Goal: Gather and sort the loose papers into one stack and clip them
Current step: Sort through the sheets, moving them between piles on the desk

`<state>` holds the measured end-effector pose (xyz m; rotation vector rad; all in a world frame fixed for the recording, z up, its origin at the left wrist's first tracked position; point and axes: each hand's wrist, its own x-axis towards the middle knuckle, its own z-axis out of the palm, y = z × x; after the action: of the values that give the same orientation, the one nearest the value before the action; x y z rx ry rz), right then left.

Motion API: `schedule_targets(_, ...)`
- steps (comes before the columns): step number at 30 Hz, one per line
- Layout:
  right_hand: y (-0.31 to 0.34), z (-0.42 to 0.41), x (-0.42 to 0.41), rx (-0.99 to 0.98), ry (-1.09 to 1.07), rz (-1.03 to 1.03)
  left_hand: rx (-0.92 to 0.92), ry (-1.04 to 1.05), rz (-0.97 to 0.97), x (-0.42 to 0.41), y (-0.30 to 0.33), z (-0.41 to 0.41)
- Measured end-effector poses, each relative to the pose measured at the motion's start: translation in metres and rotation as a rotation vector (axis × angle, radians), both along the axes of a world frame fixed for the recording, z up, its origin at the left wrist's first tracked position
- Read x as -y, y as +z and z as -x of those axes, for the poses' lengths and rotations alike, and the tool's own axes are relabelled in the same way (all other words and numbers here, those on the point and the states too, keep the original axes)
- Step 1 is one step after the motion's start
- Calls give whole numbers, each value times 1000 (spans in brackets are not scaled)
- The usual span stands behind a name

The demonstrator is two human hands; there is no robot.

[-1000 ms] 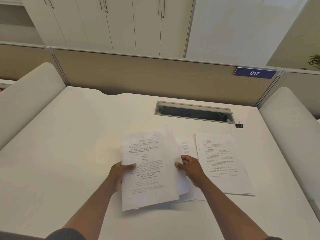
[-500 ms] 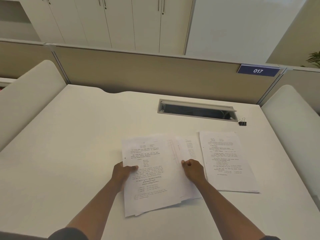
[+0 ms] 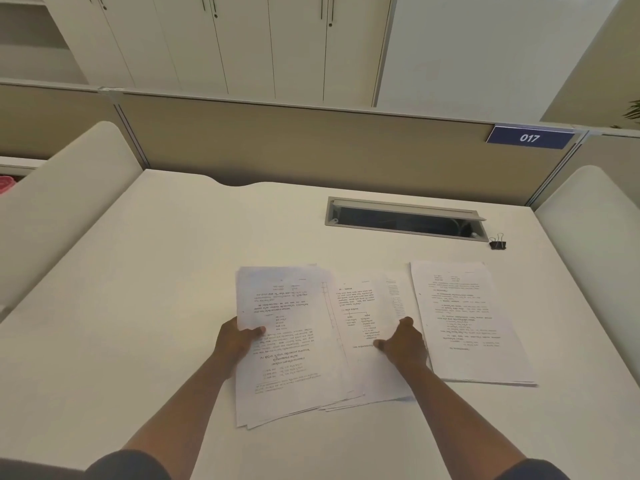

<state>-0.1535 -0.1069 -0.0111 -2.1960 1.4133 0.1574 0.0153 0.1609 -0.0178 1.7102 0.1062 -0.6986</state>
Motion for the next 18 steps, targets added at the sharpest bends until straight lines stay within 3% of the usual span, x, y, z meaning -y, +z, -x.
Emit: schedule_targets(18,37,15,32,379,-100,-117,-34,115,16,-13,-4,-18)
